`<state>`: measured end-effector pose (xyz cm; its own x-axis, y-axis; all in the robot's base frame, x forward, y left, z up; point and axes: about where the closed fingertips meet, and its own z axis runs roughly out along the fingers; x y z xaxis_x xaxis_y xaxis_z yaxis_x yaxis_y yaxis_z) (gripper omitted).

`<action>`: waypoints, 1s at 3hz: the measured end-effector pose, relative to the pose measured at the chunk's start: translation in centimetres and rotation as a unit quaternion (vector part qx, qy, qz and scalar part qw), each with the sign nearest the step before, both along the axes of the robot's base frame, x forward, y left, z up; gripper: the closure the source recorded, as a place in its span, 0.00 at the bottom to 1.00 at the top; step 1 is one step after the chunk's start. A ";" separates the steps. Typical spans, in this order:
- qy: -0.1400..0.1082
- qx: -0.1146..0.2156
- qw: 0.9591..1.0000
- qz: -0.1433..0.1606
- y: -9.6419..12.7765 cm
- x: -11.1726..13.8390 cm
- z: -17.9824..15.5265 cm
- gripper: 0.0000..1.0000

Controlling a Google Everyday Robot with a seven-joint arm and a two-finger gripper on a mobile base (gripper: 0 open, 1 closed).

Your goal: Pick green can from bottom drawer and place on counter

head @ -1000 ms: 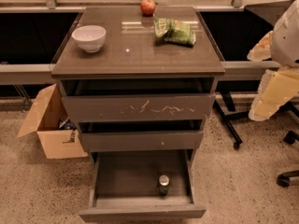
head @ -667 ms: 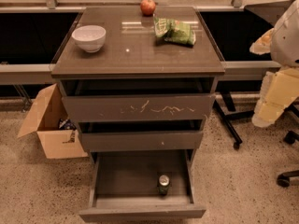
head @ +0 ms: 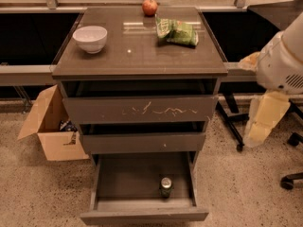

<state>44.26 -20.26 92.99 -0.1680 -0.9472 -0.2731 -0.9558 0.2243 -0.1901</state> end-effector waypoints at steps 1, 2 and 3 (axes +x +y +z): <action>0.017 0.050 0.998 0.043 1.8 0.3 -4.6 0.00; 0.017 0.050 0.998 0.043 1.8 0.3 -4.6 0.00; 0.025 0.071 0.995 0.065 2.3 1.2 -8.7 0.00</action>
Offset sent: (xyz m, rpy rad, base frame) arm 0.0022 0.0141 -0.0385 0.0814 0.0291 0.0660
